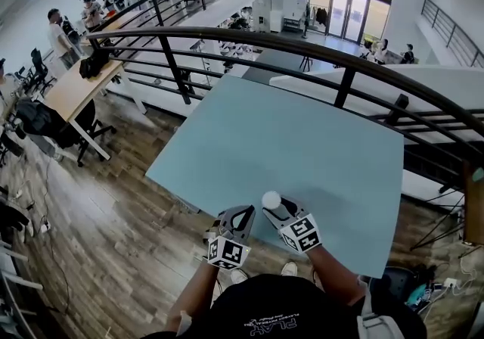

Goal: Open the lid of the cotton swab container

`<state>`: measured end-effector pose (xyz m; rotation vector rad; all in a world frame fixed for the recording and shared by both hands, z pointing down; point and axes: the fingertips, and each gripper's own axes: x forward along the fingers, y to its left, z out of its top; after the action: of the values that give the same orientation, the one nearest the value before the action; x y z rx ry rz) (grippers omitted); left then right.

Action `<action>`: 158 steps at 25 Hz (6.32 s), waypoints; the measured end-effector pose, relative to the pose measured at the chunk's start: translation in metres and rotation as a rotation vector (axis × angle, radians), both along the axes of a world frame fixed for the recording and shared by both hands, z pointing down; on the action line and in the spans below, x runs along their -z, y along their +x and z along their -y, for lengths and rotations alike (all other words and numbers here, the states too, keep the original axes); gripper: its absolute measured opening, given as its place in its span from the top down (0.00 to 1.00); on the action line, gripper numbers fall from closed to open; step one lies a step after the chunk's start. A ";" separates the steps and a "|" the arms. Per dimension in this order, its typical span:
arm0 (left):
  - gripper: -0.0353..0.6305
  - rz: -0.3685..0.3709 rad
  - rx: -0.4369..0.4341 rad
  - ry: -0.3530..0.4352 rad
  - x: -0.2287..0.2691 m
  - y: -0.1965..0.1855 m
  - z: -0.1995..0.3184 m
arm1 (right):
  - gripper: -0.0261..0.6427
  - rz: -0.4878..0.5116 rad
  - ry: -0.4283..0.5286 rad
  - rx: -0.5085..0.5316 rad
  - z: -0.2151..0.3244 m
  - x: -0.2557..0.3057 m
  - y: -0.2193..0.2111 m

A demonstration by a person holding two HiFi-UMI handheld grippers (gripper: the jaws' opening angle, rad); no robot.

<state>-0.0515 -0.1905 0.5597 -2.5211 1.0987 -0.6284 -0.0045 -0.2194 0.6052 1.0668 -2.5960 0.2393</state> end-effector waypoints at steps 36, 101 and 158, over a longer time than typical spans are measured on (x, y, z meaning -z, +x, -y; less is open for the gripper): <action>0.74 0.592 -0.201 0.170 -0.030 0.013 0.002 | 0.60 -0.188 0.034 0.167 -0.008 -0.008 -0.029; 0.93 0.470 -0.102 0.277 0.020 0.008 0.017 | 0.63 -0.213 0.014 0.235 -0.028 -0.017 -0.045; 0.93 -0.381 0.239 -0.218 -0.002 -0.056 0.029 | 0.62 0.005 0.163 -0.093 0.010 0.033 0.006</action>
<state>-0.1079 -0.2199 0.5616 -2.7969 1.5576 -0.3457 0.0012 -0.2292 0.5727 1.2451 -2.6097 0.0526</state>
